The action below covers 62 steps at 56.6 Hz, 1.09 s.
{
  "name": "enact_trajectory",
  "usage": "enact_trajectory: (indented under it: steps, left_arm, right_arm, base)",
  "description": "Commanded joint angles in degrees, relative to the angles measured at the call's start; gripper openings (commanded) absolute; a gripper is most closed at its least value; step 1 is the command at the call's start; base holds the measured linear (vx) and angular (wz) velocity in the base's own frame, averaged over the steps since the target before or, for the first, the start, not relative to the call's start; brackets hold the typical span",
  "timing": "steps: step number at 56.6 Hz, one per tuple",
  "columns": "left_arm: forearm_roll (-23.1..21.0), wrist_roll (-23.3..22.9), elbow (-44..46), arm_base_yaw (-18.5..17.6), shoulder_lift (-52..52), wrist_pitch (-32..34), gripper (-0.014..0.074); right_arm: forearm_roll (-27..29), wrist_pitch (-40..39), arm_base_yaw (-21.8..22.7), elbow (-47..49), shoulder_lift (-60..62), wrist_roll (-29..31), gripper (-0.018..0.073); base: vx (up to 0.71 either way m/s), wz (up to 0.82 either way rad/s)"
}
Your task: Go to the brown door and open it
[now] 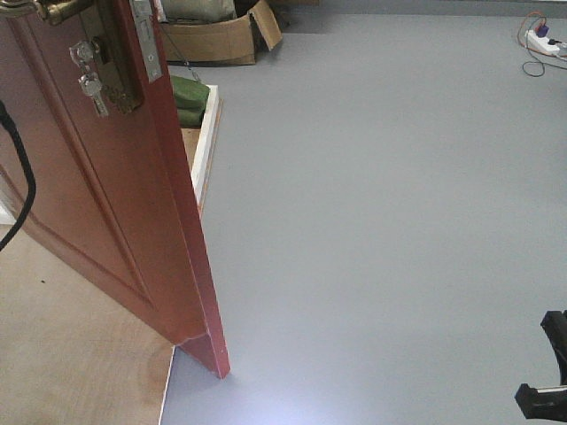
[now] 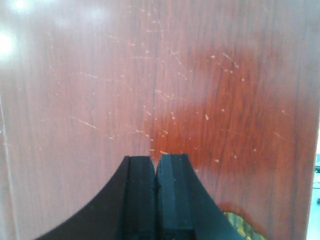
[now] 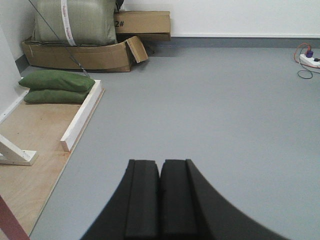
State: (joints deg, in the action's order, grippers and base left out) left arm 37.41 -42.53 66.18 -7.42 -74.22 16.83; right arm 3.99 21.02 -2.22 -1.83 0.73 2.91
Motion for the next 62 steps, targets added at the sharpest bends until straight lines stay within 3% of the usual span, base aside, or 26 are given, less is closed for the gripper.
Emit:
enact_trajectory:
  steps: [1, 62]
  left_arm:
    - [-1.5, 0.1, 1.9, -0.3, 1.6, 3.2, 0.0052]
    - [-1.5, 0.1, 1.9, -0.3, 1.6, 3.2, 0.0052]
  right_arm:
    - [-0.2, -4.4, 0.0, -0.2, 0.3, 0.4, 0.0000]
    - [-0.2, -4.4, 0.0, -0.2, 0.3, 0.4, 0.0000]
  base:
    - [0.00, 0.00]
    - [0.00, 0.00]
